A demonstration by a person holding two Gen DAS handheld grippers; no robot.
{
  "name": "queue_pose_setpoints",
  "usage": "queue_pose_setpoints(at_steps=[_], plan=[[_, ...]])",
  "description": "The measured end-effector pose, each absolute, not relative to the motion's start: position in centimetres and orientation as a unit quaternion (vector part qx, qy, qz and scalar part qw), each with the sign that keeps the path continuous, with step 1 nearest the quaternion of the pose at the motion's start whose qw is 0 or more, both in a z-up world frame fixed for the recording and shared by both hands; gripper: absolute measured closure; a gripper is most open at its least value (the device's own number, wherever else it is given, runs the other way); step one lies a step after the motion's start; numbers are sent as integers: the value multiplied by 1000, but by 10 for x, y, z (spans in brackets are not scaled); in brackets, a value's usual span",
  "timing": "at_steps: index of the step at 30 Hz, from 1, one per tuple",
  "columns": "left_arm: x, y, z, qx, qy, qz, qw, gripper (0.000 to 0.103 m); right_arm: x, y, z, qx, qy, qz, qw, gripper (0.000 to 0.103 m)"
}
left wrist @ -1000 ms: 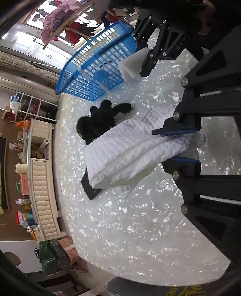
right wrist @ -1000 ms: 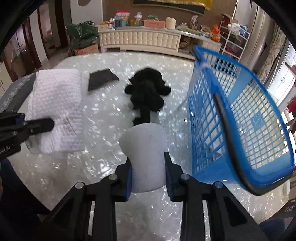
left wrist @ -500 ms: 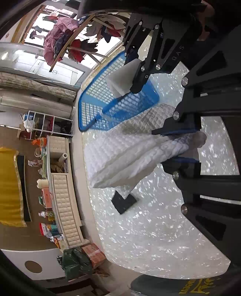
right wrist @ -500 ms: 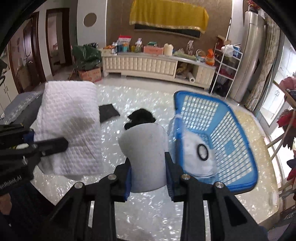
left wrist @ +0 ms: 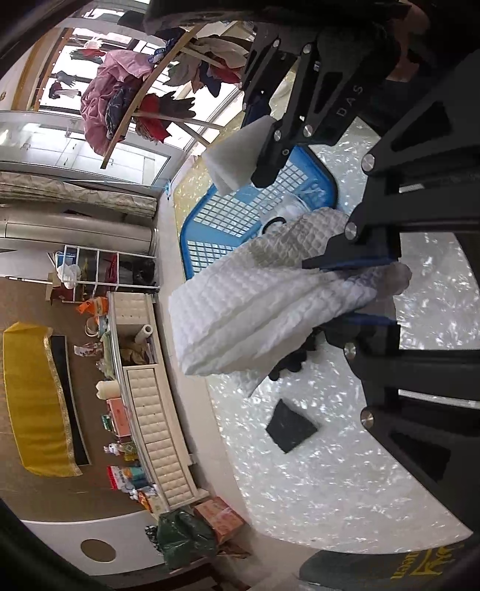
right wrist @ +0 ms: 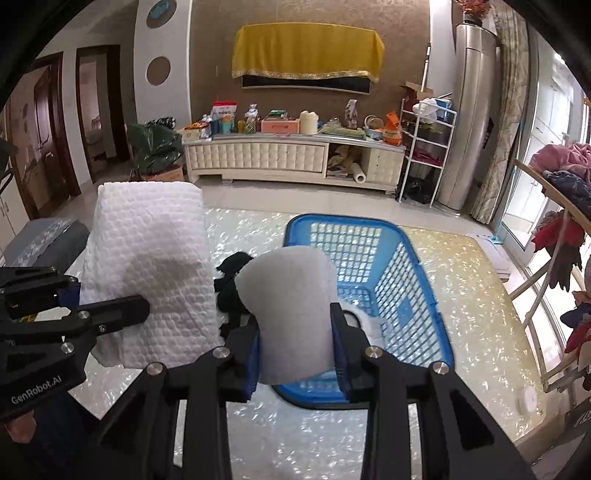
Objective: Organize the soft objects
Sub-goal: 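Carry the foam block into the basket and open the right gripper while the left gripper holds the towel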
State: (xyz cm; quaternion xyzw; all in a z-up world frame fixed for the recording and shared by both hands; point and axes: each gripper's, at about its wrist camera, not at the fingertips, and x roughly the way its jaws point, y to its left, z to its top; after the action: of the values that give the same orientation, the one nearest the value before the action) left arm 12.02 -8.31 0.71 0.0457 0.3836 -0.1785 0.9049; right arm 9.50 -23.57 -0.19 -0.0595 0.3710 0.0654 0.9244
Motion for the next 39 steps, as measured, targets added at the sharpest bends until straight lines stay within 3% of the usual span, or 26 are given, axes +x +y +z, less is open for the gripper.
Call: queue_pose_setpoints(at_steps=[13,33,37,39], plan=[[159,-127,-3,63,394,-189,897,85,114,-270,-9,-27,372,41,927,69],[185,-141,-21,77,421,-177,886,85,142,-277,-56,-34,466,41,883,63],[185,-141,-22,77,422,-176,886,85,140,-276,-56,-29,470,44,881,55],[184,-141,-22,76,422,-176,886,85,137,-275,-56,-27,469,47,881,46]])
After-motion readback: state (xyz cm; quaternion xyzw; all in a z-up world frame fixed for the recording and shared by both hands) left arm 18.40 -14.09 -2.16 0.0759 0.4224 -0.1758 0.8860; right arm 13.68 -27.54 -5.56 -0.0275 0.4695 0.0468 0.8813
